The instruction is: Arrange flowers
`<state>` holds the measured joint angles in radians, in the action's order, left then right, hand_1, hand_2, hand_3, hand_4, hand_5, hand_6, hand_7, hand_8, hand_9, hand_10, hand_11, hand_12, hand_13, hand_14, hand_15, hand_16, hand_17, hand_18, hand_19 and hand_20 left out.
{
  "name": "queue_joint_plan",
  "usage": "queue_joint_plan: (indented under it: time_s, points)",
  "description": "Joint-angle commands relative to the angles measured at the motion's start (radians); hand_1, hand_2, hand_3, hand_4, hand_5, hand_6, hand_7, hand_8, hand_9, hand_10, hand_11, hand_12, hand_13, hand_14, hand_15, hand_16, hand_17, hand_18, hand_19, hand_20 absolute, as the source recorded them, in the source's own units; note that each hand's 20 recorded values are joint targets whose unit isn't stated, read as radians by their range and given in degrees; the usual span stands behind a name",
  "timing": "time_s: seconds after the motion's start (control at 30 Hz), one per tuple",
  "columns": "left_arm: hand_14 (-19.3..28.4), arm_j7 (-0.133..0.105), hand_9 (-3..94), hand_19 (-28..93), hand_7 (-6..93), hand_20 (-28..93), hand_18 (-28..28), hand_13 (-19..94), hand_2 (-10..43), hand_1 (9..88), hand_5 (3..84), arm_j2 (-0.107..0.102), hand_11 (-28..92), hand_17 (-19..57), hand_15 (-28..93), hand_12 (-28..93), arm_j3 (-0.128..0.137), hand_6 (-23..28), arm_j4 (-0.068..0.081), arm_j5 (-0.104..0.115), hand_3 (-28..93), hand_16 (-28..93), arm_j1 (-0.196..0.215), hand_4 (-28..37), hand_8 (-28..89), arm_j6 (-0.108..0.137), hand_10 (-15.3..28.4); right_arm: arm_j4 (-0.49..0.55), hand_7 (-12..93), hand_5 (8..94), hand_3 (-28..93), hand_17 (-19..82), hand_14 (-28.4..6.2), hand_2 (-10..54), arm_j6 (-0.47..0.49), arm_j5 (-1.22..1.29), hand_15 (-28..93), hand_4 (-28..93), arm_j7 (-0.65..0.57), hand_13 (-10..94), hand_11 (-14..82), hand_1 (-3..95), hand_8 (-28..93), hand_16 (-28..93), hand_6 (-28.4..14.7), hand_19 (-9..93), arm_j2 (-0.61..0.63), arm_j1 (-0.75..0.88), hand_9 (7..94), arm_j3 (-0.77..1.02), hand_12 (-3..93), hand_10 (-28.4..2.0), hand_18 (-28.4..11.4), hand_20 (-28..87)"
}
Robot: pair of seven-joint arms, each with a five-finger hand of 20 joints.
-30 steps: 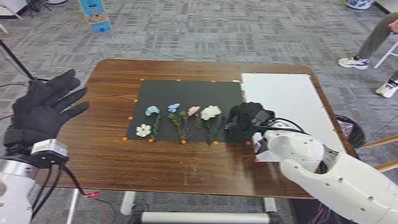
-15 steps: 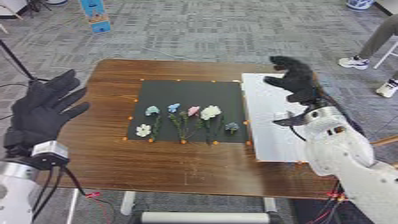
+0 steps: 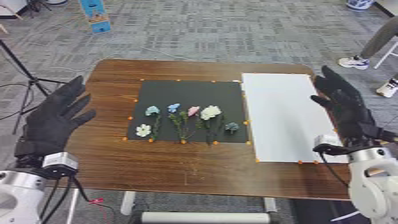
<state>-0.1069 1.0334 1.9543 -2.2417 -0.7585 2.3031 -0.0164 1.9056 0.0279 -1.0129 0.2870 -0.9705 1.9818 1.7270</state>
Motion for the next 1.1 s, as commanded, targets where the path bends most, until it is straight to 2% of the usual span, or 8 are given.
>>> queue_joint_plan:
  time_s: [0.03,0.17,0.33,0.6,0.73,0.83,1.0,1.1]
  points:
    - [12.3,0.007,18.2,38,13.8,3,23.9,13,-9.3,21.2,23.9,0.031,5,-15.2,4,19,-0.048,1.2,0.007,-0.066,66,7,-0.019,-28.3,-7,0.033,9.2,0.016,4,29.9,79,-7,-12.2,-7.1,0.199,0.283,-4,-25,-0.077,18,0.6,13.4,-8,32,1.9,34,-0.152,0.07,28.2,-0.002,17.6,-12.0,-24.0,12]
    - [11.6,0.015,18.6,37,14.0,4,21.6,14,-8.7,21.8,24.2,0.032,6,-15.6,5,19,-0.082,1.4,0.024,-0.086,66,8,-0.053,-28.3,-7,0.051,9.3,0.014,2,28.7,78,-7,-12.3,-5.5,0.227,0.278,-4,-25,-0.12,19,0.7,11.9,-6,32,-3.7,35,-0.16,0.067,28.0,-0.01,17.7,-12.2,-23.9,10]
    - [11.8,0.006,19.6,38,14.8,6,21.3,15,-8.0,22.1,25.0,0.055,8,-14.5,7,20,-0.11,1.7,0.04,-0.072,67,9,-0.055,-28.3,-7,0.067,9.7,0.006,3,28.5,78,-8,-12.9,-3.6,0.211,0.282,-3,-25,-0.126,19,0.8,11.4,-6,33,-1.2,36,-0.18,0.051,27.9,-0.045,18.2,-12.6,-23.6,10]
    - [12.0,0.034,19.1,39,15.2,6,23.4,15,-7.1,22.4,24.4,0.06,9,-13.8,9,19,-0.17,1.6,0.083,-0.068,67,8,-0.134,-28.3,-8,-0.015,9.4,0.01,5,30.7,79,-6,-11.8,-4.6,0.181,0.333,-2,-24,-0.079,21,1.5,12.5,-6,34,-0.4,36,-0.156,0.02,30.1,-0.088,19.1,-12.5,-23.2,11]
    - [11.8,0.07,16.4,40,14.9,4,24.2,14,-7.0,22.6,22.0,0.076,7,-10.1,7,19,-0.153,1.7,0.085,-0.019,67,6,-0.111,-28.3,-8,-0.063,9.8,0.013,7,34.4,80,-5,-11.2,-5.1,0.147,0.284,-1,-24,-0.042,21,2.0,14.3,-8,36,2.6,36,-0.165,0.013,31.8,-0.116,19.3,-10.9,-22.9,12]
    - [12.2,0.06,14.7,43,15.1,1,25.2,12,-7.2,23.5,19.9,0.07,6,-8.3,6,19,-0.184,1.7,0.102,-0.033,66,6,-0.149,-28.3,-8,-0.061,10.3,0.024,8,37.5,80,-5,-10.7,-5.3,0.147,0.256,-1,-24,-0.041,22,2.5,15.3,-8,36,3.5,36,-0.151,0.022,33.2,-0.098,19.3,-9.3,-22.6,13]
    - [13.0,0.003,16.4,44,16.1,0,24.7,15,-7.3,23.2,20.9,0.081,7,-10.1,10,21,-0.232,1.6,0.101,-0.024,67,7,-0.161,-28.3,-8,0.006,9.5,0.03,8,37.2,81,-4,-10.7,-5.2,0.166,0.291,0,-24,-0.08,22,2.6,15.5,-9,36,2.0,35,-0.177,0.034,33.6,-0.102,19.1,-9.5,-22.2,13]
    - [12.8,0.024,18.2,44,16.2,1,23.2,16,-7.5,23.1,22.9,0.085,8,-11.0,12,20,-0.234,1.7,0.107,-0.009,67,7,-0.165,-28.3,-8,-0.004,9.7,0.033,8,35.8,81,-3,-10.8,-5.3,0.165,0.294,0,-24,-0.092,22,2.7,15.5,-8,36,0.3,36,-0.173,0.053,33.4,-0.087,19.1,-10.1,-22.2,14]
